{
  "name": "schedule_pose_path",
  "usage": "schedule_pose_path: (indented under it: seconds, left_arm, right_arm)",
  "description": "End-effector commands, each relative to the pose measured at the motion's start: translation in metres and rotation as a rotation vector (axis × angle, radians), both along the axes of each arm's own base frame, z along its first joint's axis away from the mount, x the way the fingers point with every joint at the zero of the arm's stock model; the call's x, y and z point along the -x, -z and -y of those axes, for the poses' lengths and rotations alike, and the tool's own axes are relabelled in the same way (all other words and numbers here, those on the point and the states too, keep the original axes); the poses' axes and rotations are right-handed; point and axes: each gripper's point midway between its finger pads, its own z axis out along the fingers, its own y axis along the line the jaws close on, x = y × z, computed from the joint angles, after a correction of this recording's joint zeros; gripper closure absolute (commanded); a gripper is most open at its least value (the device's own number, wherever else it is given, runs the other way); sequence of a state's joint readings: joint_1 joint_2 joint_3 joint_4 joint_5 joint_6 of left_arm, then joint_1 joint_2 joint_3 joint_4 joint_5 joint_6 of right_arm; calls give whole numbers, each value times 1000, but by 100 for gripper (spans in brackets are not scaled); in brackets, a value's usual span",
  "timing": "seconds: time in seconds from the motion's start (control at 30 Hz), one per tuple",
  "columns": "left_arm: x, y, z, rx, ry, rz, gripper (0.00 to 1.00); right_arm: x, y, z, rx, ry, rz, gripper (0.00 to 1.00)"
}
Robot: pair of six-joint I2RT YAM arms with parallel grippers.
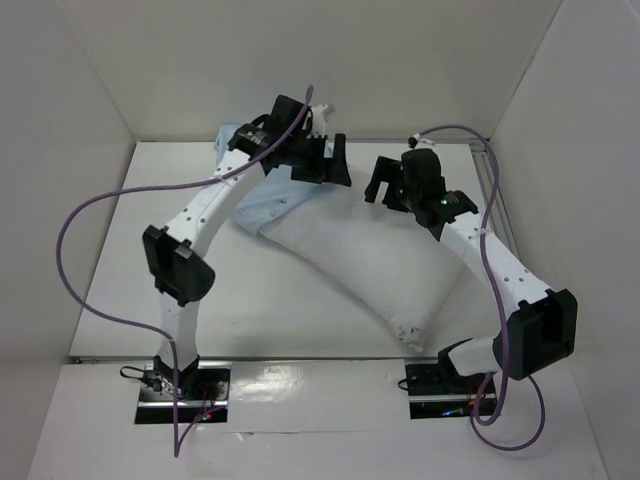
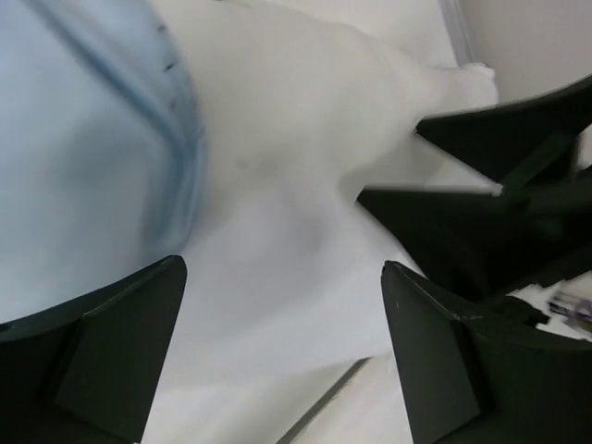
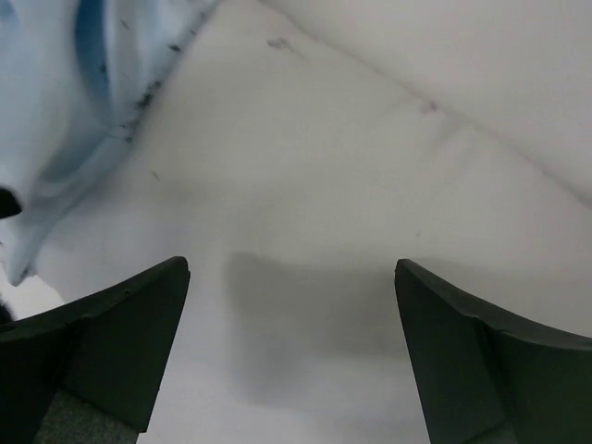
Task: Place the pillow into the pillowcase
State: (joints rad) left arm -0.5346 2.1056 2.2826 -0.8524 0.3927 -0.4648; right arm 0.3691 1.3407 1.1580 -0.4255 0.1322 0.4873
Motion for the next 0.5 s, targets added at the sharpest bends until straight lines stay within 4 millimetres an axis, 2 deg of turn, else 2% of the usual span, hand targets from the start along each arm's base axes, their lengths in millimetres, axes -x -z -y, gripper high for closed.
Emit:
schedule_pose_path:
  seconds: [0.0,0.07,0.1,0.13,0.17,0.2,0.23,0.27,0.3,0.33,0.37,0.4,0.47]
  left_arm:
    - [9,-68,-64,-111,-167,234,0]
    - [12,-67,-89,-167,-247,256,8]
    - [19,-43,-102,-230,-269,216,10]
    - [19,-55,-127,-233,-358,250,10]
    - [21,-50,-139,-237,-405,236,9]
    - [30,-13,-153,-293,-429,167,9]
    - [39,-19,-167,-285,-471,191,7]
    - [40,-13,-172,-262,-505,187,7]
    - [54,25,-181,-310,-514,127,7]
    - [59,34,-187,-300,-533,122,9]
    - [70,29,-190,-252,-562,142,9]
    - [75,59,-199,-261,-591,131,11]
    - [81,75,-206,-226,-620,153,8]
  right_arm:
    - [-16,-50,6,78,-20,99,0]
    - [-22,-65,9,110,-22,130,0]
    - [-25,-79,11,114,-16,163,0]
    - [-26,-88,6,115,-30,190,0]
    - [-27,-89,0,135,-58,198,0]
    - [-30,-103,-7,133,-74,228,0]
    - [-31,-98,-19,147,-107,211,0]
    - [-32,-97,-26,163,-125,208,0]
    - [-32,-97,-35,164,-144,204,0]
    - [-33,-96,-50,173,-180,200,0]
    - [-33,-96,-58,180,-201,202,0]
    - [-32,-95,-66,180,-218,201,0]
    - [-30,-85,-78,182,-250,182,0]
